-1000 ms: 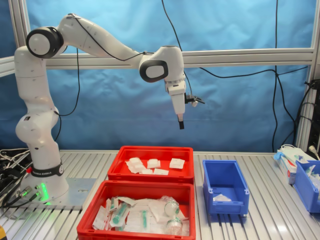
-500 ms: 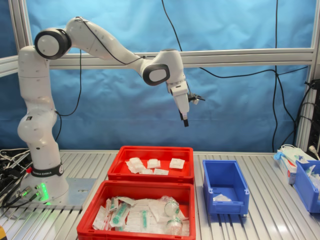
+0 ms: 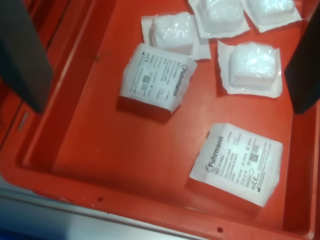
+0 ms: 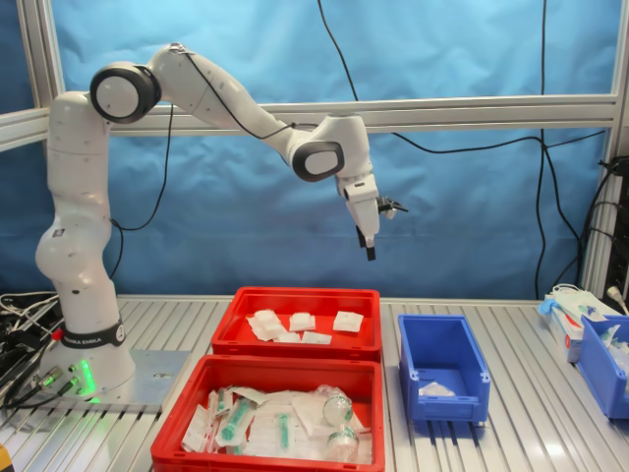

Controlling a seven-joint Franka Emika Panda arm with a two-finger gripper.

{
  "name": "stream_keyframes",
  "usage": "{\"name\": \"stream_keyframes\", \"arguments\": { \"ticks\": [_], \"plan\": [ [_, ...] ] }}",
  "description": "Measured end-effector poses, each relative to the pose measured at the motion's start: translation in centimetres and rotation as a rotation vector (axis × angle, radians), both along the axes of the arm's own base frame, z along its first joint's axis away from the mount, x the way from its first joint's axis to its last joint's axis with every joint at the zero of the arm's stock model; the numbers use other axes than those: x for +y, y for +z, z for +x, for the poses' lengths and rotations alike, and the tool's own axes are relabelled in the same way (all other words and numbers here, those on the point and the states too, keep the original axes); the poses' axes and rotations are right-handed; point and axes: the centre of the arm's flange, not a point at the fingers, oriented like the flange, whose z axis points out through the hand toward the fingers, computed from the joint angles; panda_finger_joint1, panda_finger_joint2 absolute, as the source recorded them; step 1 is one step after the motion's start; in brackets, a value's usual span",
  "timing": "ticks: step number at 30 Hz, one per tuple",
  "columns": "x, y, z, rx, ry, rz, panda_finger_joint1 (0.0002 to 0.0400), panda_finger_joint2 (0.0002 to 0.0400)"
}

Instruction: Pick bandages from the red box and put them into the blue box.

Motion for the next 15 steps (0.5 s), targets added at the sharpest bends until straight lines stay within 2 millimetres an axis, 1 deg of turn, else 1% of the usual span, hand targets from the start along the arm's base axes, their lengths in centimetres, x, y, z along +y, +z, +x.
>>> {"name": "stream_keyframes", "arguments": {
  "ticks": [15],
  "plan": [
    [1.6,-1.8,0.4,0.021,0.024,-0.004,0.0400,0.0400]
  ]
}}
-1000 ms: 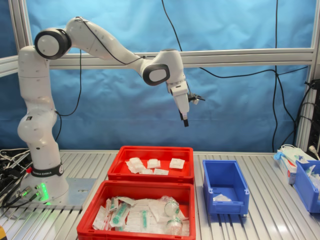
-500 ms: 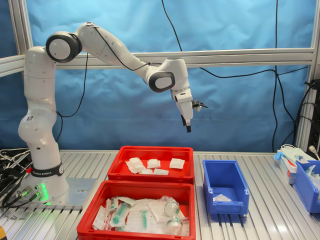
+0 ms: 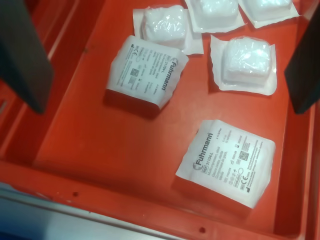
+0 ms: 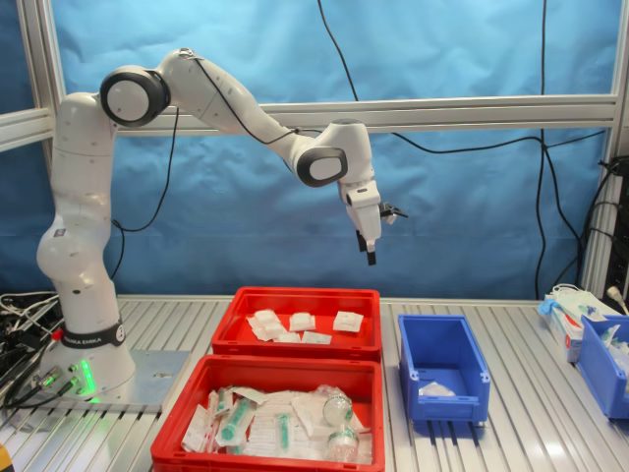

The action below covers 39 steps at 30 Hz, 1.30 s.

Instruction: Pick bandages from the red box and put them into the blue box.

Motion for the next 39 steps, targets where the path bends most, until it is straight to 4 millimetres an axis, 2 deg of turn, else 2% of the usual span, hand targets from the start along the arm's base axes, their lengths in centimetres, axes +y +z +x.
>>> {"name": "stream_keyframes", "arguments": {
  "ticks": [13,14,23,39],
  "plan": [
    [1.1,-2.6,-0.1,0.040,0.018,-0.011,0.0400,0.0400],
    [1.6,-3.4,-0.2,0.051,0.025,-0.014,0.0400,0.0400],
    [2.1,-4.8,-0.4,0.073,0.035,-0.020,0.0400,0.0400],
    [2.7,-5.5,-0.5,0.083,0.043,-0.023,0.0400,0.0400]
  ]
}}
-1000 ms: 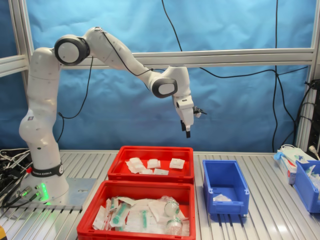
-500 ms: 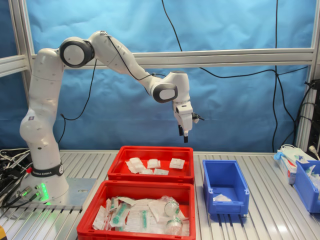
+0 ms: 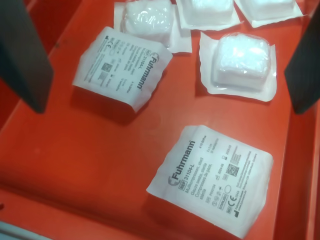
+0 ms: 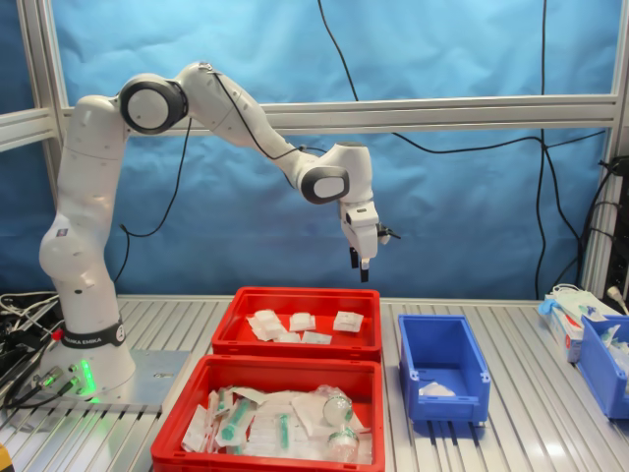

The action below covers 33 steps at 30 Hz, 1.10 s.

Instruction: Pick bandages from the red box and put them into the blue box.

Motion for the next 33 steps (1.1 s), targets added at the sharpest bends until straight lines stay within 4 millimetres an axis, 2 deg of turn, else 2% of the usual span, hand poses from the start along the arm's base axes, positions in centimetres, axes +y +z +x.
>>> {"name": "stream_keyframes", "arguments": {
  "ticks": [7,20,33],
  "plan": [
    [0.2,-1.2,0.2,0.015,0.003,-0.004,0.0400,0.0400],
    [0.3,-5.3,0.3,0.074,-0.031,-0.020,0.0400,0.0400],
    [0.6,-7.1,1.2,0.089,-0.074,-0.021,0.0400,0.0400]
  ]
}}
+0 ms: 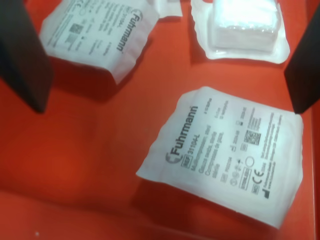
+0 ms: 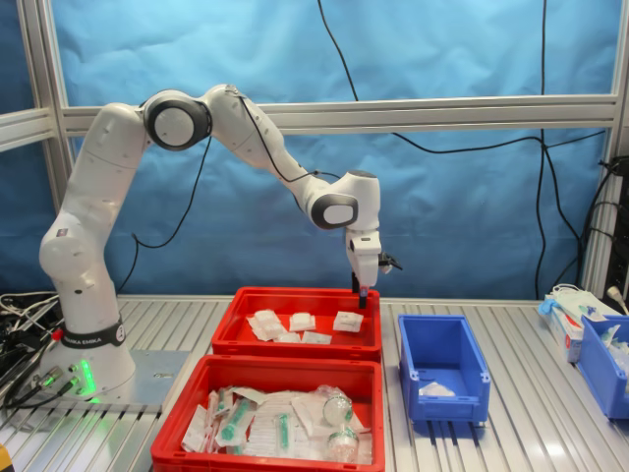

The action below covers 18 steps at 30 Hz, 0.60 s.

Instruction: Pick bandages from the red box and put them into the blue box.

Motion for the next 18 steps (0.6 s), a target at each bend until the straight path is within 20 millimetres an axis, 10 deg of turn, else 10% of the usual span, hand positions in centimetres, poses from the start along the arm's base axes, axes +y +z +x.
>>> {"name": "stream_keyframes", "arguments": {
  "ticks": [18],
  "plan": [
    [0.9,-1.8,2.0,-0.004,-0.012,0.004,0.0400,0.0400]
  ]
}}
